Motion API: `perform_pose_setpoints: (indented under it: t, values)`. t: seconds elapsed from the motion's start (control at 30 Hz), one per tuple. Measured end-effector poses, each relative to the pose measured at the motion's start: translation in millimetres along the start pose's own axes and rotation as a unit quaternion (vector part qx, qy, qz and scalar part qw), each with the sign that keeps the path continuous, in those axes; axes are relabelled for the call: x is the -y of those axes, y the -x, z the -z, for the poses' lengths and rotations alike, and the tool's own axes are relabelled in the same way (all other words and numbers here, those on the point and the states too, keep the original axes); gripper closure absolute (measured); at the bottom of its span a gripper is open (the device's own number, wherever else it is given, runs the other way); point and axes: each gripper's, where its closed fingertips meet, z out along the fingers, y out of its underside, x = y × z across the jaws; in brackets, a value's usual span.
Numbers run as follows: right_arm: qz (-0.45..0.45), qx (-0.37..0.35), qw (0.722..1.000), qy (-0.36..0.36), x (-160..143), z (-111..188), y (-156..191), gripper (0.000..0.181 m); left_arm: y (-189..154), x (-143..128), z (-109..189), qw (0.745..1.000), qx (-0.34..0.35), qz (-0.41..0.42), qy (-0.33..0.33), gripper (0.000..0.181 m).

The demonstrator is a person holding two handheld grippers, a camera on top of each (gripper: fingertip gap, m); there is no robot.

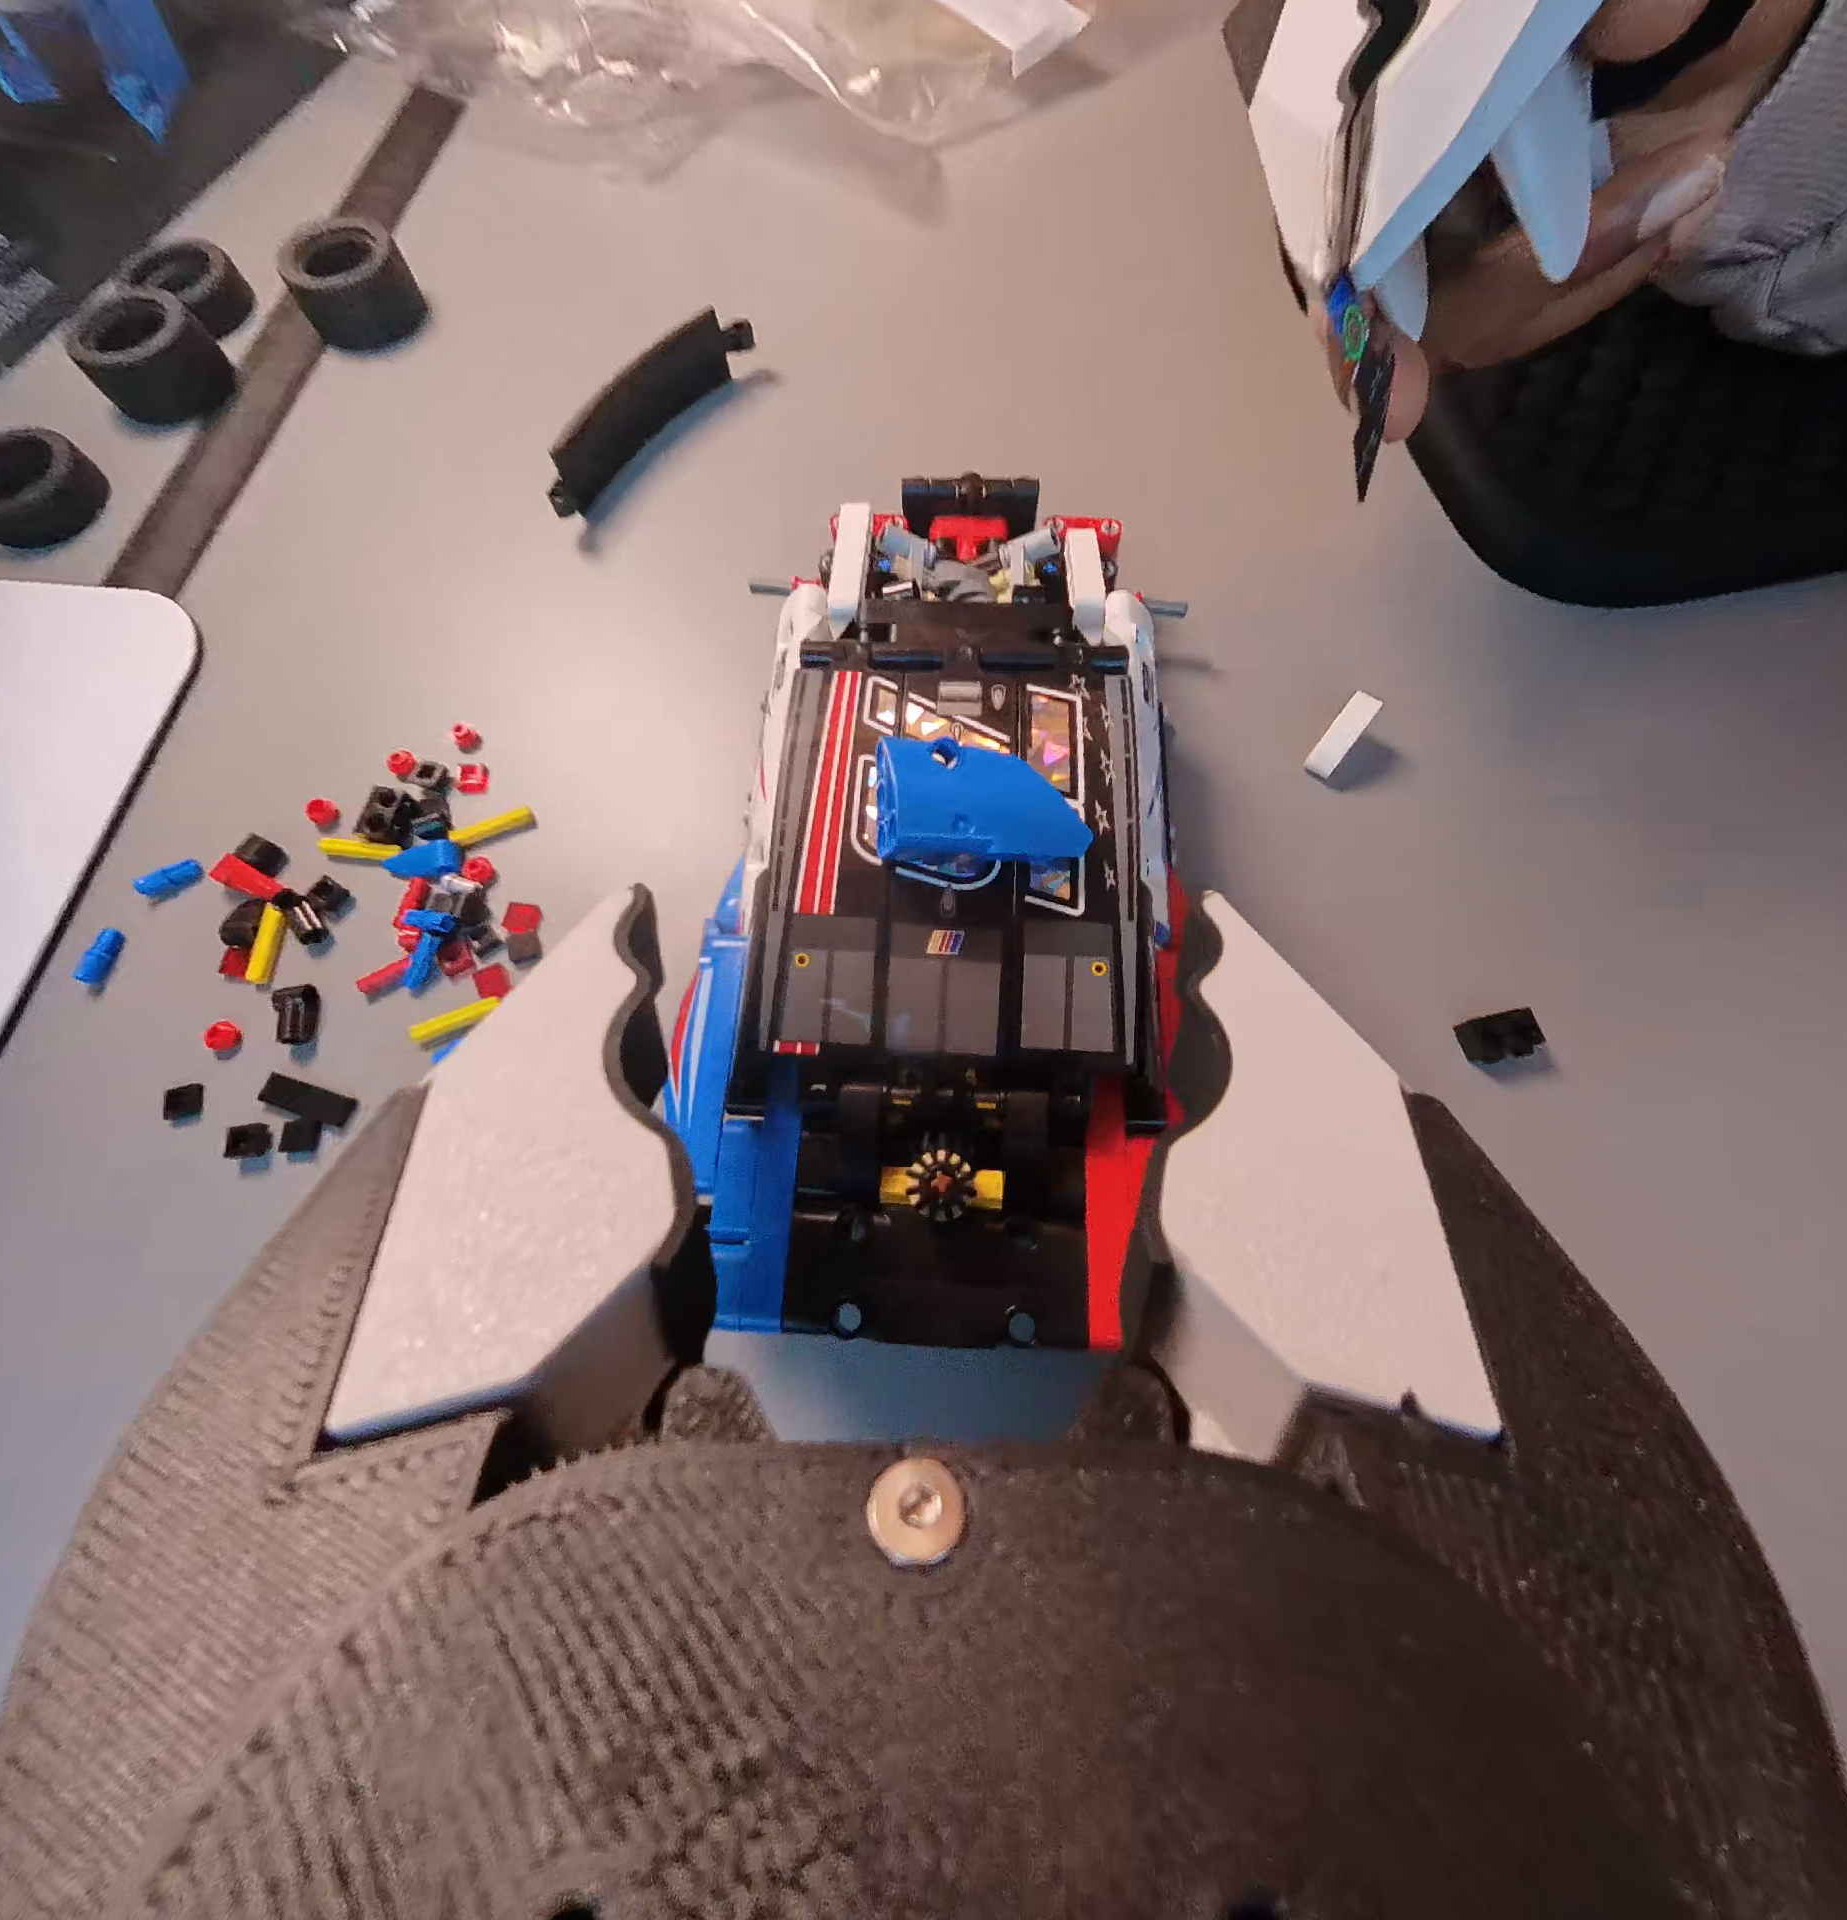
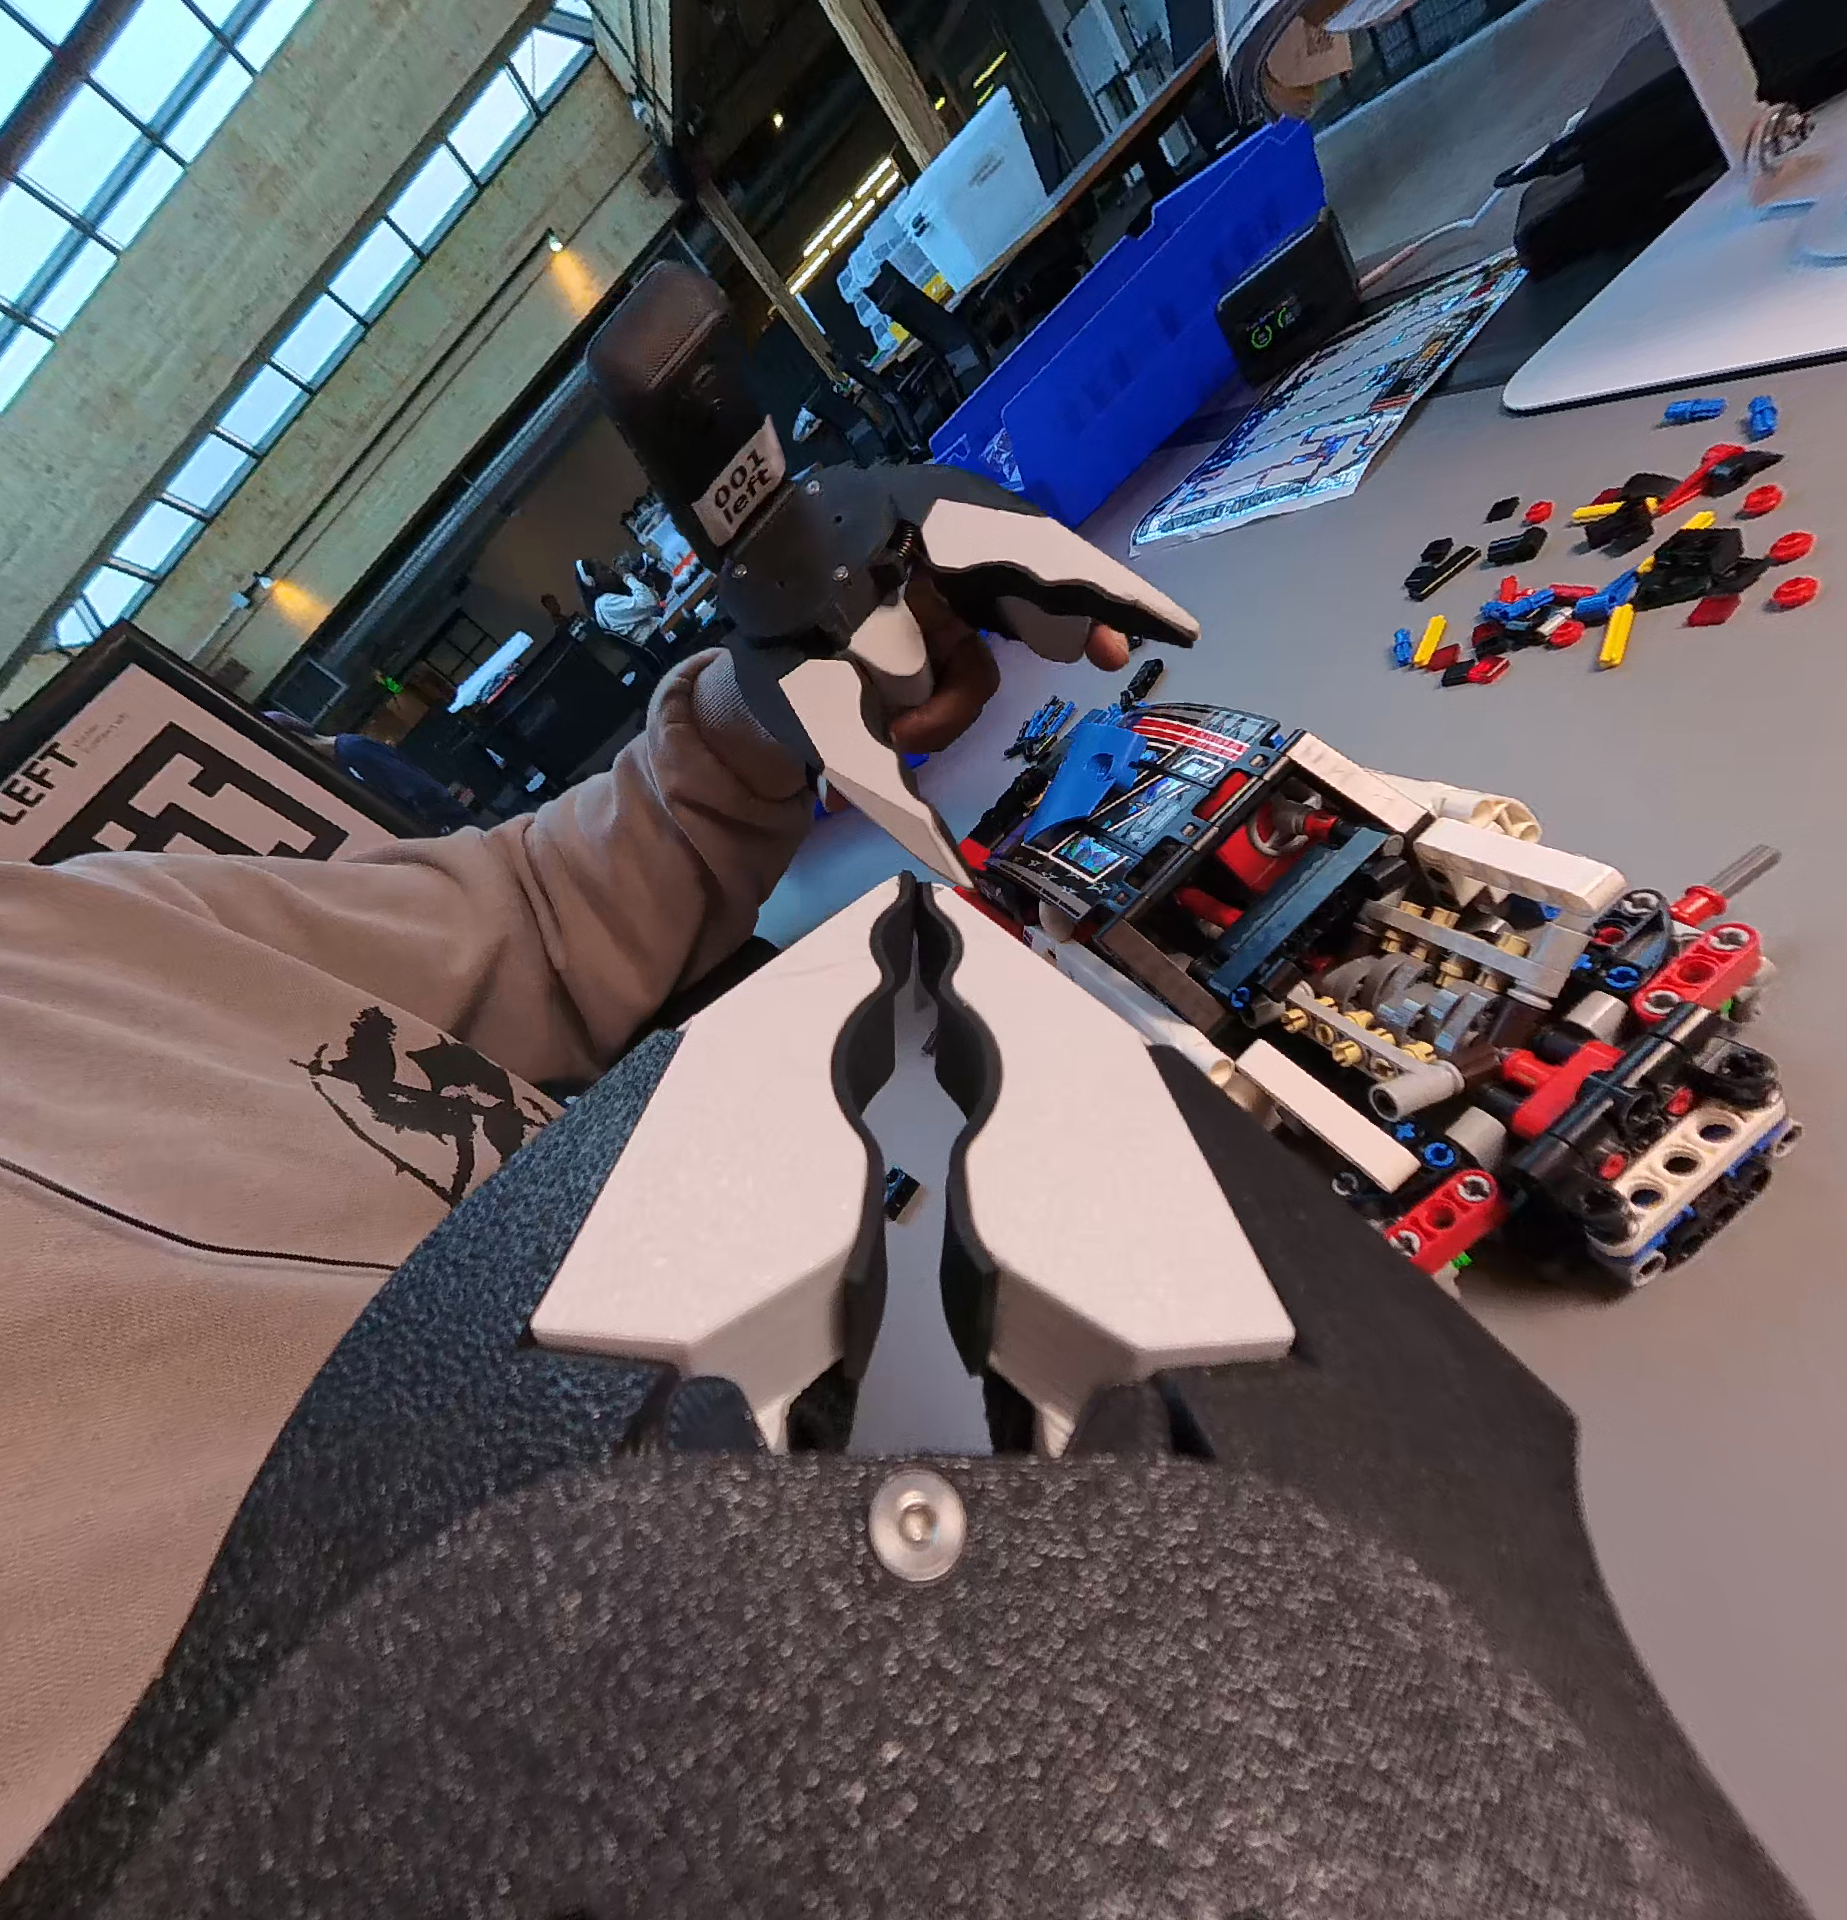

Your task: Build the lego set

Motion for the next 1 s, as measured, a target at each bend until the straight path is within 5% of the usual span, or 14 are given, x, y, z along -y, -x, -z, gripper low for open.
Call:
perform_pose_setpoints:
  t: [0.17,0.57,1.0]
  values:
    - [0.008,0.006,1.000,0.003,-2,-2,5,0.181,-8,-6,-11,0.998,-0.047,-0.013,0.035,0.102]
    - [0.008,0.003,0.999,0.035,-10,4,21,0.181,-67,0,-15,0.998,-0.039,-0.041,0.038,0.105]
    - [-0.019,0.034,0.988,0.147,-31,-30,41,0.181,-88,26,1,0.998,-0.015,-0.035,-0.056,0.114]
